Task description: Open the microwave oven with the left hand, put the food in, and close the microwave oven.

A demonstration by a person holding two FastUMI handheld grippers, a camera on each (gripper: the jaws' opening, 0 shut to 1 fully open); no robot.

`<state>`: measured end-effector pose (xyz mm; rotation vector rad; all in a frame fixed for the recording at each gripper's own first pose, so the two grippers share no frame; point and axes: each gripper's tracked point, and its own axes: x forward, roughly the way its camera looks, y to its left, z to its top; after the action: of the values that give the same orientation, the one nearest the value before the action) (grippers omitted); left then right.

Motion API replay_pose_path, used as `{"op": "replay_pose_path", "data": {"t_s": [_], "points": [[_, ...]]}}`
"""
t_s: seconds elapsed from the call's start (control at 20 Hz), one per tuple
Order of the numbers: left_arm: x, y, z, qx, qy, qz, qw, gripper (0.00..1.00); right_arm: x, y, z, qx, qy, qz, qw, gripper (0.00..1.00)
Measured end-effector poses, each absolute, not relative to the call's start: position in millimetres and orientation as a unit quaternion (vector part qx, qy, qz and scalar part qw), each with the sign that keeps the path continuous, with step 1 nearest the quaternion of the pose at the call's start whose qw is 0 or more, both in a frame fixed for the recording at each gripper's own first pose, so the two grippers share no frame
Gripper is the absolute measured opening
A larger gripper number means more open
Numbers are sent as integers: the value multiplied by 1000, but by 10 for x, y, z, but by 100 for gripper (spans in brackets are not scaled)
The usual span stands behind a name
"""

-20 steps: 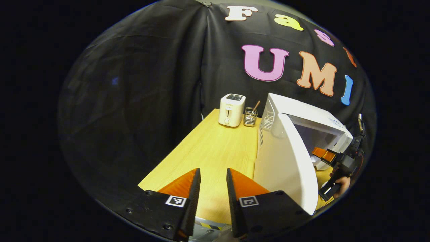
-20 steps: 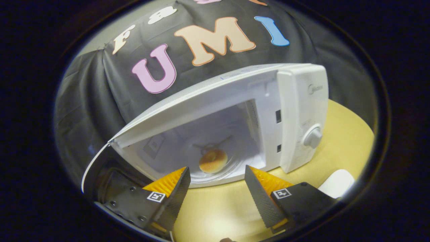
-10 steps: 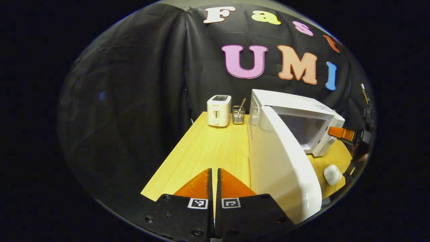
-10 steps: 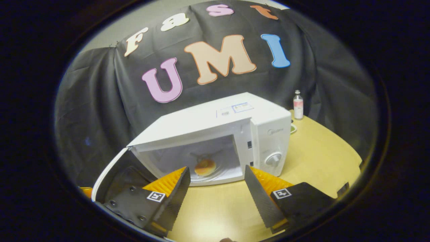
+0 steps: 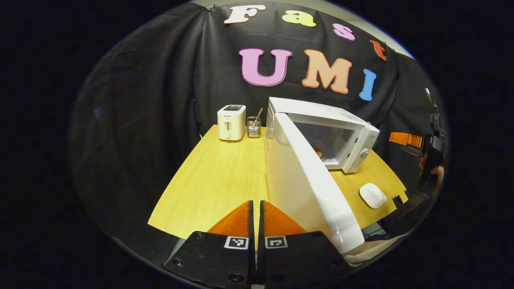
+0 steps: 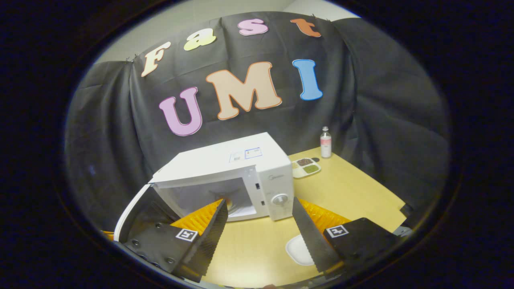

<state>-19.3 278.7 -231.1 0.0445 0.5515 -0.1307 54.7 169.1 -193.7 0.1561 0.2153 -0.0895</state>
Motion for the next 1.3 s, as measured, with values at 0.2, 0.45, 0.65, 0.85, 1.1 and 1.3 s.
{"op": "replay_pose_path", "data": {"t_s": [0.2,0.45,0.65,0.85,1.1,1.3], "points": [[-219,2618,-2310,15,275,-82,958,1,367,1445,-1851,56,102,-67,991,99],[-209,2393,-2311,6,283,-99,954,1,296,1325,-1544,50,76,-71,993,91],[-138,2121,-2292,3,281,-114,953,1,283,1084,-1384,68,61,-80,993,91],[-61,1866,-2308,7,283,-128,951,1,259,722,-1309,64,60,-97,991,91],[23,1476,-2300,3,278,-140,950,1,230,382,-1266,62,58,-107,991,91],[57,1190,-2246,-3,267,-144,953,1,215,222,-1272,66,60,-101,991,91]]}}
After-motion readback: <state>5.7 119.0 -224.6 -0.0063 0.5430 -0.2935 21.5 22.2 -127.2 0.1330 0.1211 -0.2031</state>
